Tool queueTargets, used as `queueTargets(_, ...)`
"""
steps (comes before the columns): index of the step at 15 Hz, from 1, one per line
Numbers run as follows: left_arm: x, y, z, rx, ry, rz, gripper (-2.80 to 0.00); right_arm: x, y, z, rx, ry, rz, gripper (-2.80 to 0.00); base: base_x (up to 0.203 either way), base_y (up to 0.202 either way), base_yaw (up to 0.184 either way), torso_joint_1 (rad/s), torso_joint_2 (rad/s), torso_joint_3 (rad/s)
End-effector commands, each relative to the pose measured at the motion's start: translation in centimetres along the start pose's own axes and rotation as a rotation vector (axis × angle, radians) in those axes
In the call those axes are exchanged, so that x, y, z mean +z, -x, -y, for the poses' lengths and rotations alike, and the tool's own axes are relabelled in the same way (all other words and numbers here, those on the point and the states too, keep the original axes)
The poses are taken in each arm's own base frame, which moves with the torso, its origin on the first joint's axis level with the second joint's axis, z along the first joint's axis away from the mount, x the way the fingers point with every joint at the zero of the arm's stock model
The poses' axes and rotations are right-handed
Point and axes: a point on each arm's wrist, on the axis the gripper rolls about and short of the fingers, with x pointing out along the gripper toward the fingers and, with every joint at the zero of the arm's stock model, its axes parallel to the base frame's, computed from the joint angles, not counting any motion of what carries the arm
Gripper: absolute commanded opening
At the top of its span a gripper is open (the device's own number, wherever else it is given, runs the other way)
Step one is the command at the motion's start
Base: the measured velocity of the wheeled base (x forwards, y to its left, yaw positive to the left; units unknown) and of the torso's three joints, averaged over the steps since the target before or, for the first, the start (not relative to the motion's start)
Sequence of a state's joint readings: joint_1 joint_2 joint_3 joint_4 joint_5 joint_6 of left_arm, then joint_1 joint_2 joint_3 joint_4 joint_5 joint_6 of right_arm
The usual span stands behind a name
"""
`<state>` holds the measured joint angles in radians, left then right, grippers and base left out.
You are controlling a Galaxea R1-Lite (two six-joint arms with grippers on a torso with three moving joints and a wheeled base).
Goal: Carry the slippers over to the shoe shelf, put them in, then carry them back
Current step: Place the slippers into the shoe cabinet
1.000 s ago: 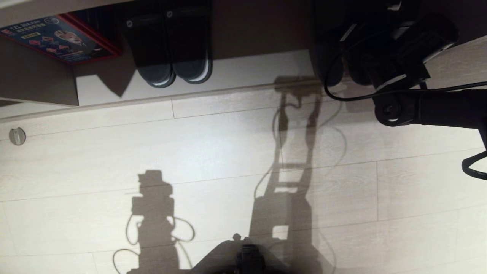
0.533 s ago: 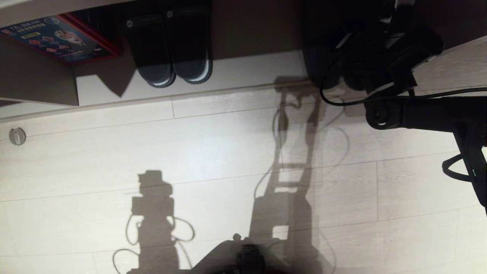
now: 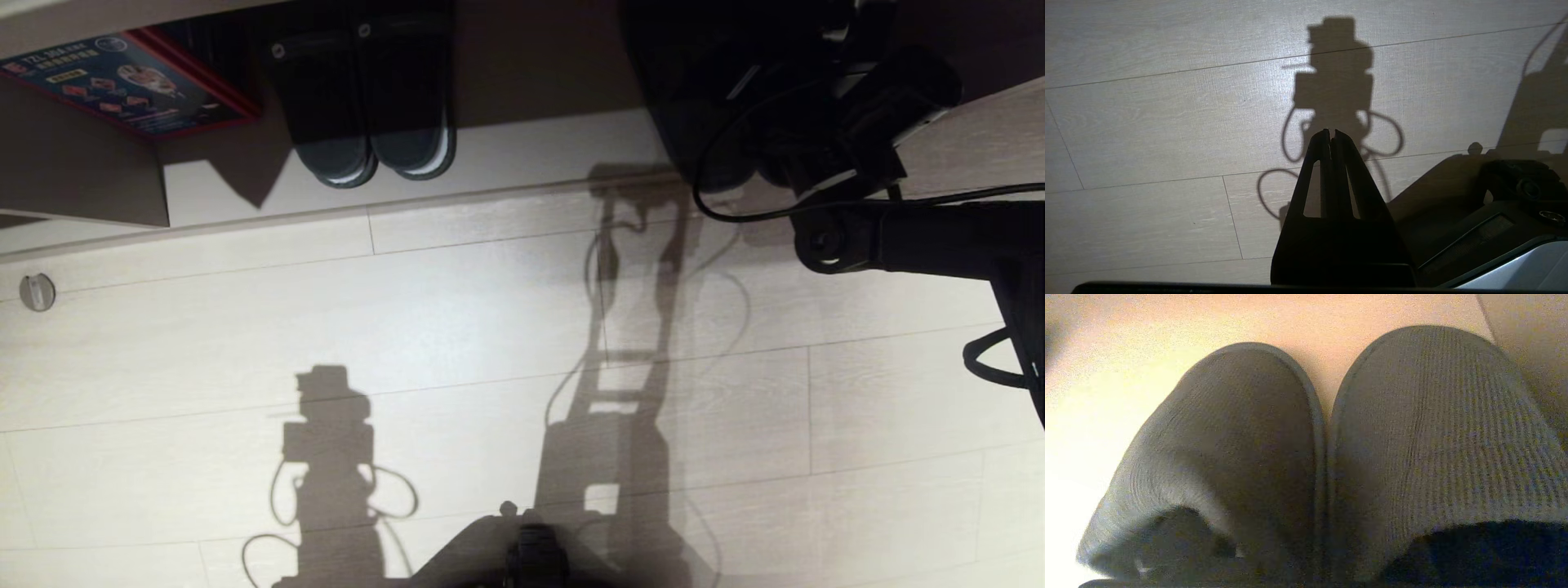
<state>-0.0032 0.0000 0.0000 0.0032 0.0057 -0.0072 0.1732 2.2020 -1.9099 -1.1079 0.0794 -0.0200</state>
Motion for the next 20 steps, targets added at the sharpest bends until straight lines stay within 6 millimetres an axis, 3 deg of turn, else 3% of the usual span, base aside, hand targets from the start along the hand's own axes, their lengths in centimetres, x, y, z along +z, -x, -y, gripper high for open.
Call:
queueTargets(1,0.0,0.0,0.0,0.001,0.0,0.0,-2.8,1.1,0.1,-0.1,0.002,0.001,0.011,0.0,0.0,0.0,0.0,0.0,0.0,0.0)
queueTargets(8,0.0,0.0,0.0,0.001,0.0,0.002,-2.8,0.9,2.3,-0.7,0.014,0.018,-0.103,0.0,0.0,0.0,0.0,0.0,0.0,0.0)
queueTargets(16,0.0,0.0,0.0,0.001,0.0,0.002,-2.8,3.1,5.6,-1.8,0.054,0.052,-0.154,0.0,0.0,0.0,0.0,0.0,0.0,0.0)
queueTargets(18,0.0,0.0,0.0,0.001,0.0,0.002,-2.8,5.1,7.8,-2.1,0.063,0.06,-0.199,0.0,0.0,0.0,0.0,0.0,0.0,0.0)
queueTargets(19,0.0,0.0,0.0,0.001,0.0,0.002,-2.8,6.7,9.3,-2.2,0.069,0.068,-0.217,-2.8,0.0,0.0,0.0,0.0,0.0,0.0)
queueTargets(20,0.0,0.0,0.0,0.001,0.0,0.002,-2.8,8.2,10.7,-2.3,0.076,0.072,-0.227,-2.8,0.0,0.0,0.0,0.0,0.0,0.0)
